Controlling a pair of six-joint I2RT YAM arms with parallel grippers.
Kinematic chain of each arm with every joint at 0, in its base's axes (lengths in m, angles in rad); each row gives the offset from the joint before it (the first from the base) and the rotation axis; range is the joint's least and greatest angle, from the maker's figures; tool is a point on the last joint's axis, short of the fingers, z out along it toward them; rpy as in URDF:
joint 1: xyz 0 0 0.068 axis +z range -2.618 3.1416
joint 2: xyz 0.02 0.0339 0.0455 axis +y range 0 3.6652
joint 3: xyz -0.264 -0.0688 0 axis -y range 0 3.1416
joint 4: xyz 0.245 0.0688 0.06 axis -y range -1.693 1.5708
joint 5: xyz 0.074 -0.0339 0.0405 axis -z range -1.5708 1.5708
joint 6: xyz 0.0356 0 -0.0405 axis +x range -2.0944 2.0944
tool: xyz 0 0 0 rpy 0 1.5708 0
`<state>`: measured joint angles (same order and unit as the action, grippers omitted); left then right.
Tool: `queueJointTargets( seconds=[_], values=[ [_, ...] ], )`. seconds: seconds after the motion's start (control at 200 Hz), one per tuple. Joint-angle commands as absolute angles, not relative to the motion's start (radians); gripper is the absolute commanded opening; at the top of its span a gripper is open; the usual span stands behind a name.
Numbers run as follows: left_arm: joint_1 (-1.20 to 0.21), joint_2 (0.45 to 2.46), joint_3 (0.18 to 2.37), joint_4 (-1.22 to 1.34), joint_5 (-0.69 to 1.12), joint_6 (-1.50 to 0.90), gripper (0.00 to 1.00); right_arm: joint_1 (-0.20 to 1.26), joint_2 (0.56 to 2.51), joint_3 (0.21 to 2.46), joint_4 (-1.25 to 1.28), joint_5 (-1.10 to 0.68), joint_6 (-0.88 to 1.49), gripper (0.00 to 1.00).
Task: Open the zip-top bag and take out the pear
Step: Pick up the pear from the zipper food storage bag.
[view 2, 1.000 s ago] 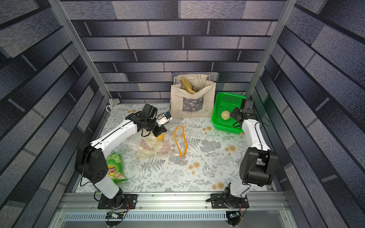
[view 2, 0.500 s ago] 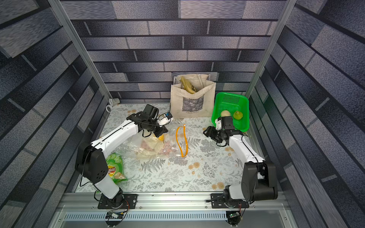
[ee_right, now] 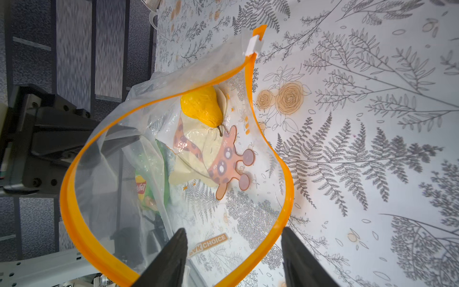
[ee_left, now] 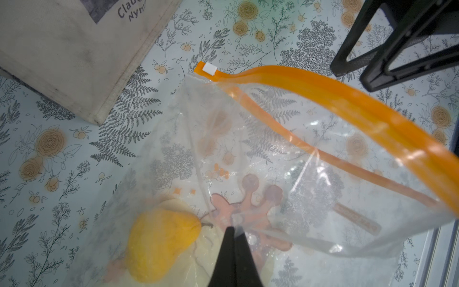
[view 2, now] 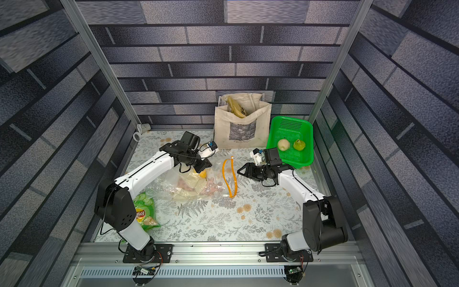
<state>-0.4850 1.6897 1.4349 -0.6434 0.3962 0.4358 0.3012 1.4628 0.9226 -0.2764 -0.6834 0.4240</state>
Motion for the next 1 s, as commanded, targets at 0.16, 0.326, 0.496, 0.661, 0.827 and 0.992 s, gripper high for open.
queueJointTargets(
  seconds=[0.16, 0.326, 0.496, 0.661, 0.827, 0.992],
  values=[
    [-0.5, 1.653, 1.462, -0.666, 0.428, 0.411, 0.01, 0.428, 1.551, 0.919, -0.079, -0.672, 0.456, 0.58],
    [-0.5, 1.65, 1.463, -0.661, 0.426, 0.401, 0.01, 0.482, 1.632, 0.918, 0.009, -0.658, 0.507, 0.57],
    [-0.488, 1.653, 1.473, -0.655, 0.429, 0.369, 0.01, 0.536, 1.66, 0.882, 0.13, -0.61, 0.588, 0.57],
    [-0.479, 1.651, 1.471, -0.646, 0.448, 0.354, 0.0, 0.577, 1.672, 0.847, 0.213, -0.58, 0.646, 0.56],
    [-0.479, 1.644, 1.469, -0.648, 0.452, 0.364, 0.01, 0.607, 1.721, 0.843, 0.276, -0.58, 0.671, 0.57],
    [-0.479, 1.625, 1.456, -0.638, 0.46, 0.378, 0.02, 0.629, 1.792, 0.884, 0.331, -0.579, 0.686, 0.6]
  ],
)
